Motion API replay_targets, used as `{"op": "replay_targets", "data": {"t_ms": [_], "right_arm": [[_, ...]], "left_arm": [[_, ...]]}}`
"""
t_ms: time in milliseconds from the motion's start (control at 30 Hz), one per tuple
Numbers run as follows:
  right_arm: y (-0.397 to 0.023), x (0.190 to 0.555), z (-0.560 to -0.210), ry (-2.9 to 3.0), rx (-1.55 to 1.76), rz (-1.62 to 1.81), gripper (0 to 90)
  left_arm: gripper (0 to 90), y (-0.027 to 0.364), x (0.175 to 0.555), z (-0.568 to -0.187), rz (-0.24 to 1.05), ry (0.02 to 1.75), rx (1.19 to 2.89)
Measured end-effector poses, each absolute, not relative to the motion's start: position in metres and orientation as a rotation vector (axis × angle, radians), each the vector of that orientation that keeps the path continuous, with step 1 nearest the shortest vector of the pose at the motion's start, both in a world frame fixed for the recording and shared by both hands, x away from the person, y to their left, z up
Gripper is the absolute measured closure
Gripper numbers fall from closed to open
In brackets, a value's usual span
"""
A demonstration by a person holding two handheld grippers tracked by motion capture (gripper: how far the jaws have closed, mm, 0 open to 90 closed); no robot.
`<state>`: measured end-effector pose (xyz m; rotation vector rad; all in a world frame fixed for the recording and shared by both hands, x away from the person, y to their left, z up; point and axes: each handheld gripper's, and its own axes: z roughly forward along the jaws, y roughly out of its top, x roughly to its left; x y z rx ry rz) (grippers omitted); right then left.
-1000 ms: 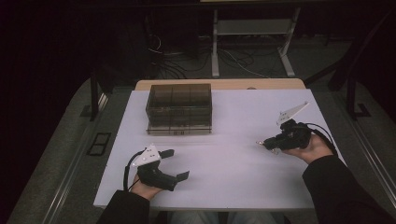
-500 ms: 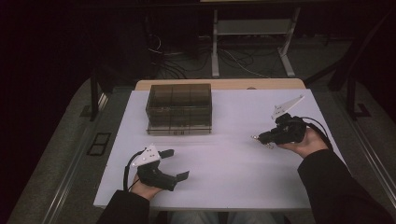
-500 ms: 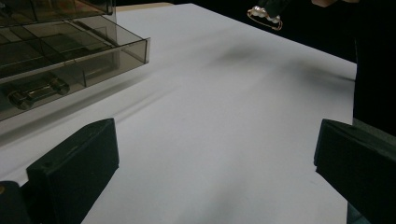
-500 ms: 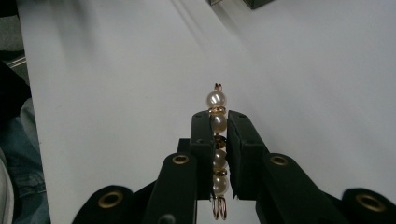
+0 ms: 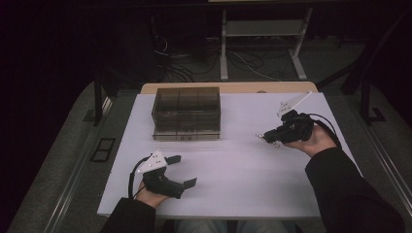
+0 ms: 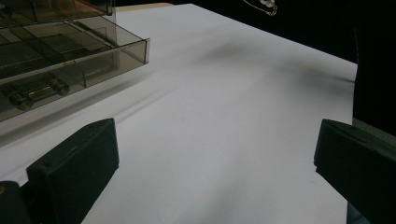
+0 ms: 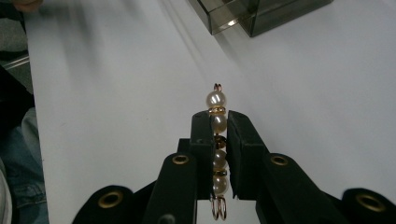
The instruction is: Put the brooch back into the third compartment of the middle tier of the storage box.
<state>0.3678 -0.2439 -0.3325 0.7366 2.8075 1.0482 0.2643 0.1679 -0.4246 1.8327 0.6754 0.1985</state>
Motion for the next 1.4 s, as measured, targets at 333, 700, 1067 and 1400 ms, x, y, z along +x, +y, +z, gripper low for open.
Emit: {"op": "replay_targets", "data": {"t_ms": [333,700,1067,1400], "right_arm": [[-0.233,0.374,-0.325,2.804,0.706,1.061,80.5],[-0.219,0.384,-0.316,2.803,0.673,1.073,80.5],[-0.199,0.393,-0.307,2.804,0.630,1.091,80.5],[-0.181,0.401,-0.302,2.808,0.601,1.097,80.5]], "left_arm": [[0.0,0.168,0.264,-0.425,0.198,0.675,1.831],[0.0,0.168,0.264,-0.424,0.198,0.675,1.830],[0.0,0.168,0.264,-0.424,0.197,0.674,1.828],[0.0,0.168,0.264,-0.424,0.197,0.674,1.828]]}}
